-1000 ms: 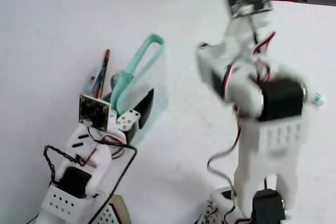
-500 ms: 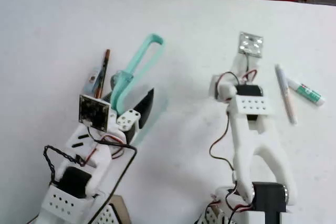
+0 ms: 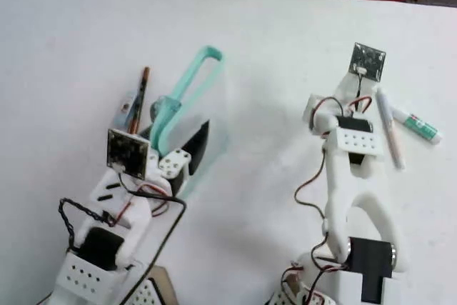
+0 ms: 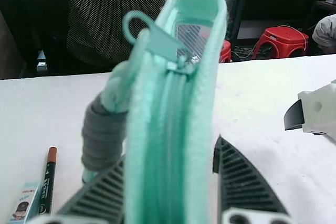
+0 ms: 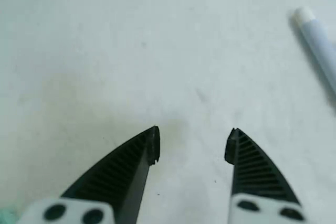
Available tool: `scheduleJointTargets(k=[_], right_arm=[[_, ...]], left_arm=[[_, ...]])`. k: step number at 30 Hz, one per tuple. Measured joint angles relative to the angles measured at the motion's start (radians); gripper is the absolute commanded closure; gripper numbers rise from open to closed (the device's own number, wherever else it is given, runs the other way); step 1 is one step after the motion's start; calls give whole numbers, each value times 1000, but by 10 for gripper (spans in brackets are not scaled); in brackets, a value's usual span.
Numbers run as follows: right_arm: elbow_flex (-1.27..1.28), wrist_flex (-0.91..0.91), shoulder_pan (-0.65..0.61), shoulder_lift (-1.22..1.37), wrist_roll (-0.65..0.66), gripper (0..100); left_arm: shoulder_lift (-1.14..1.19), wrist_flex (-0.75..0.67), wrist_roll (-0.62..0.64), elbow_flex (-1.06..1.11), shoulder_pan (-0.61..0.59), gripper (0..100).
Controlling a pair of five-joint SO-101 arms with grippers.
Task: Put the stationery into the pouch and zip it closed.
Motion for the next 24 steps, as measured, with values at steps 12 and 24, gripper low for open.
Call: scheduleJointTargets(k=[12,24], right_arm=[[-235,23,311,262,-143,794],[-738,310,376,709,-199,794]], left_arm=[[0,0,0,0,0,809],[0,0,0,0,0,809]])
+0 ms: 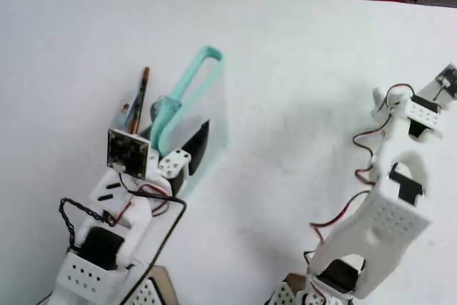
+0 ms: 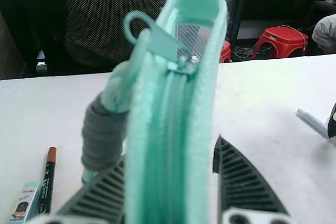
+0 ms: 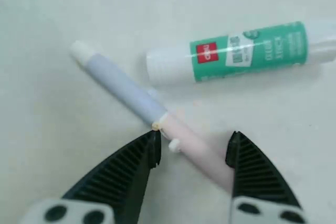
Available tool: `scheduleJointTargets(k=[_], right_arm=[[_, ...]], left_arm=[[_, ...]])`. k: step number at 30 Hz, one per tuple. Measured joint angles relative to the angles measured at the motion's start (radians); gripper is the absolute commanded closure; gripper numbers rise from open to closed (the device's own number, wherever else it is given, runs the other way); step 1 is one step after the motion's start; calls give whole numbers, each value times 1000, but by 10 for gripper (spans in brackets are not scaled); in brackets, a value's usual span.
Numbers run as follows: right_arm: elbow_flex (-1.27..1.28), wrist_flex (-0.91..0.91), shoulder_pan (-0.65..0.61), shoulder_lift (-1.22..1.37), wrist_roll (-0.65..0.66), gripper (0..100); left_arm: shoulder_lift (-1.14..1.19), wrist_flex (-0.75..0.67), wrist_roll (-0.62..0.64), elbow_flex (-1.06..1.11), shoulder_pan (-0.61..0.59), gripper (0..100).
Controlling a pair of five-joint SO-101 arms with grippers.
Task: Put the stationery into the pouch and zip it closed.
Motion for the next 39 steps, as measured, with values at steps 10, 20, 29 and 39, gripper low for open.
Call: scheduleJointTargets(k=[10,20,29,39], right_arm=[[-184,161,17,103,-23,969],[-190,207,-43,100,123,981],[-196,245,-110,98,216,911],[-196,242,-143,101,195,826]], left_arm=[[0,0,0,0,2,809],[0,0,0,0,2,809],[0,0,0,3,2,809],[0,0,0,9,2,809]])
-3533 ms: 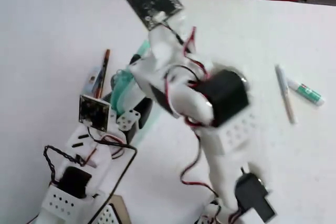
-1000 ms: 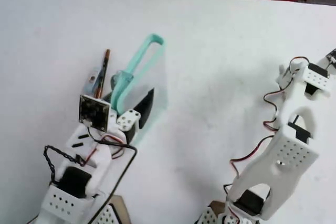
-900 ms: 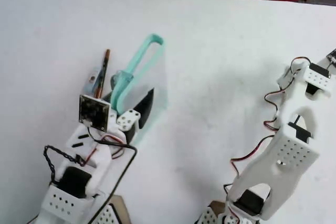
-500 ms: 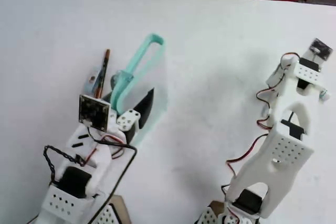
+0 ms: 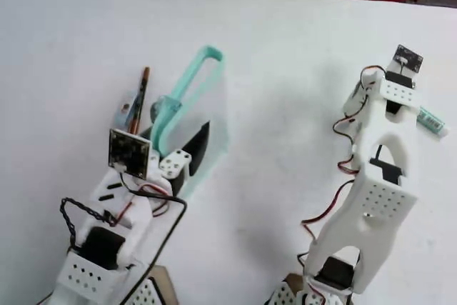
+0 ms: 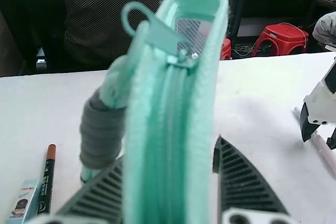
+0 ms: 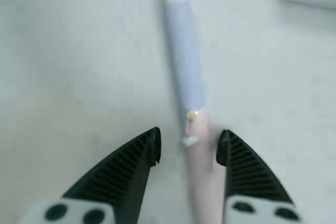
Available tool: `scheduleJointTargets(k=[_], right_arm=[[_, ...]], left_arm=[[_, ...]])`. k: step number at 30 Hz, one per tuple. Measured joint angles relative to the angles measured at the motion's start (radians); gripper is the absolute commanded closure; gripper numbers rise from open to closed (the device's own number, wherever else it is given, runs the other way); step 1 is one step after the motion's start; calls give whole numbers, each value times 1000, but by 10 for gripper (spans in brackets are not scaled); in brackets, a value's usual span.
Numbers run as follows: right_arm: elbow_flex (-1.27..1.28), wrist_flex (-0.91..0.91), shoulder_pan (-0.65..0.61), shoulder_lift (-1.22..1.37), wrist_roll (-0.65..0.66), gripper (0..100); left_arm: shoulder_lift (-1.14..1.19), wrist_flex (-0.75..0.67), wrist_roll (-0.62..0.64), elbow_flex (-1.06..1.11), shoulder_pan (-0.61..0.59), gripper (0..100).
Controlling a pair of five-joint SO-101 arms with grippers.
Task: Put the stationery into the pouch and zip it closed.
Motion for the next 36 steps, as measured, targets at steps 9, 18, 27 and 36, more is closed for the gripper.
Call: scheduleJointTargets(k=[9,18,27,36], right_arm=[[2,-157,-3,2,2,825],[2,-195,-3,2,2,826],[-121,-178,3,117,3,826],[-448,46,21,298,2,974]], left_arm=[[0,0,0,6,0,809],[0,0,0,6,0,809],[0,0,0,6,0,809],[0,0,0,6,0,809]])
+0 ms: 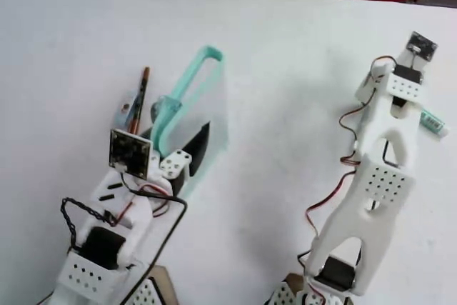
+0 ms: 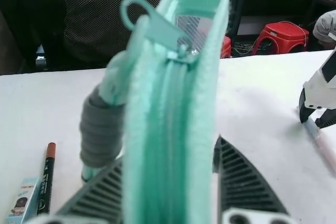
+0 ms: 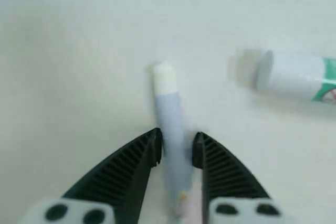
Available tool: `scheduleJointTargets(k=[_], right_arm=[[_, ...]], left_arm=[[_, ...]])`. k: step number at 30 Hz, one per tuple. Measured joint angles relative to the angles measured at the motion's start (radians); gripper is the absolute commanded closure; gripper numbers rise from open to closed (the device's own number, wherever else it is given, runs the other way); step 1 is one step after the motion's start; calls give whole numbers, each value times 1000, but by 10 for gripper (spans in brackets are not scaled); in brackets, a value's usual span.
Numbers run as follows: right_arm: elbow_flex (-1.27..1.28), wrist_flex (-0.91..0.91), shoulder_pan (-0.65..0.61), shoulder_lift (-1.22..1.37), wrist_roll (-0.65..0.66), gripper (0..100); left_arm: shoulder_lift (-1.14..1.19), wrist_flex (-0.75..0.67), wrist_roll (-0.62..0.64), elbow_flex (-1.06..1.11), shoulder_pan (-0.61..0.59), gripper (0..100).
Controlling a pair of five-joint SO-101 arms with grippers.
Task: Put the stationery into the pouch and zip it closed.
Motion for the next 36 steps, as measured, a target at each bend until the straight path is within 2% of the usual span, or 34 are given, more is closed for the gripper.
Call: scheduleJointTargets(k=[8,17,23,30,36], right_arm=[[-187,114,6,101,0,981],[-227,161,2,114,0,981],[-233,232,-94,101,66,981],[-233,238,-110,101,84,981],[-334,434,-253,5,86,981]], left_arm=[[0,0,0,0,0,809],[0,0,0,0,0,809],[0,0,0,0,0,809],[0,0,0,0,0,809],[0,0,0,0,0,809]])
